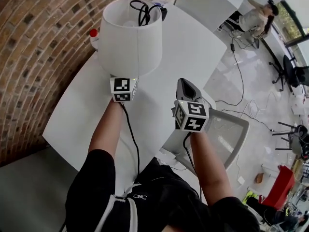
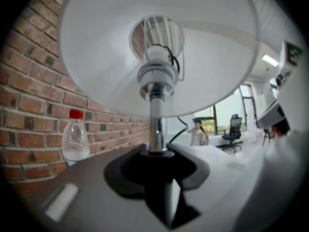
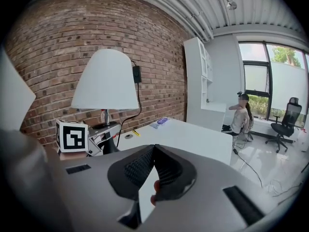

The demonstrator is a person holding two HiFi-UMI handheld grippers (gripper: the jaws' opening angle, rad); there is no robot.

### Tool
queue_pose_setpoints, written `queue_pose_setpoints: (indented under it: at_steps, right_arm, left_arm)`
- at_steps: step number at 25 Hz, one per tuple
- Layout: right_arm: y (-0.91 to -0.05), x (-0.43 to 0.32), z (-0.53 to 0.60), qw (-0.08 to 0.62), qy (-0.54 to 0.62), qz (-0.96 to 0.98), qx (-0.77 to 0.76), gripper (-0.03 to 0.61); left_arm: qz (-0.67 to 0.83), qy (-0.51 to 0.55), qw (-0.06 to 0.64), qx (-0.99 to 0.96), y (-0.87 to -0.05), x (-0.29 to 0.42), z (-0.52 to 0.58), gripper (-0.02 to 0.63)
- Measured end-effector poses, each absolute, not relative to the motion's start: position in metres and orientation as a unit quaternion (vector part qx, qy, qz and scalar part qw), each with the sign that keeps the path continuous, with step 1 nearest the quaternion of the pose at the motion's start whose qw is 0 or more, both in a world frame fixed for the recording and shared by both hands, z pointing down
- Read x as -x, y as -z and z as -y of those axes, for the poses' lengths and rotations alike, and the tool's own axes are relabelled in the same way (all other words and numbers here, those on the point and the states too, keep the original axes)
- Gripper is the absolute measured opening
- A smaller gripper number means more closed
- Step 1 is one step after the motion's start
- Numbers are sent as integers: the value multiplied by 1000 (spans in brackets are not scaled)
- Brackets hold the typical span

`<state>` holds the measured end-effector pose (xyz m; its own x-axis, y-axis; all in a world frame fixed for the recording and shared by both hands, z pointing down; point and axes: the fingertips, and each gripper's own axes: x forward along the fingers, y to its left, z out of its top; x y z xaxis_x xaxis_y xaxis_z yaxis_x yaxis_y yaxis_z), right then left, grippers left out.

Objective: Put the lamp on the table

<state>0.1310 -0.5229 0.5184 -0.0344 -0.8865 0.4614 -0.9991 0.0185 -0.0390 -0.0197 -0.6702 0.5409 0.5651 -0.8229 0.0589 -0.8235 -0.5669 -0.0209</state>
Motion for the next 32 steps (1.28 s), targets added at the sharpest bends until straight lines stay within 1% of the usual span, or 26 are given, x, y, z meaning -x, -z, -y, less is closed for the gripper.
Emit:
queue_pose_setpoints:
  at_steps: [8, 13, 21, 32]
  right_arm:
    - [-566, -142, 542, 177, -199, 684, -679, -2]
    - [-578, -152, 550, 177, -200, 676, -687, -2]
    - [-588, -149, 557, 188, -190, 677, -685, -2]
    - [-586, -147, 546, 184, -198, 676, -685, -2]
  left_arm:
    - [488, -1, 18, -872, -568, 24, 729, 124]
    - [498, 2, 17, -867, -582, 28, 756, 124]
    - [487, -4, -13, -873, -580, 15, 762, 126]
    - [495, -12, -10, -869, -588, 19, 758, 127]
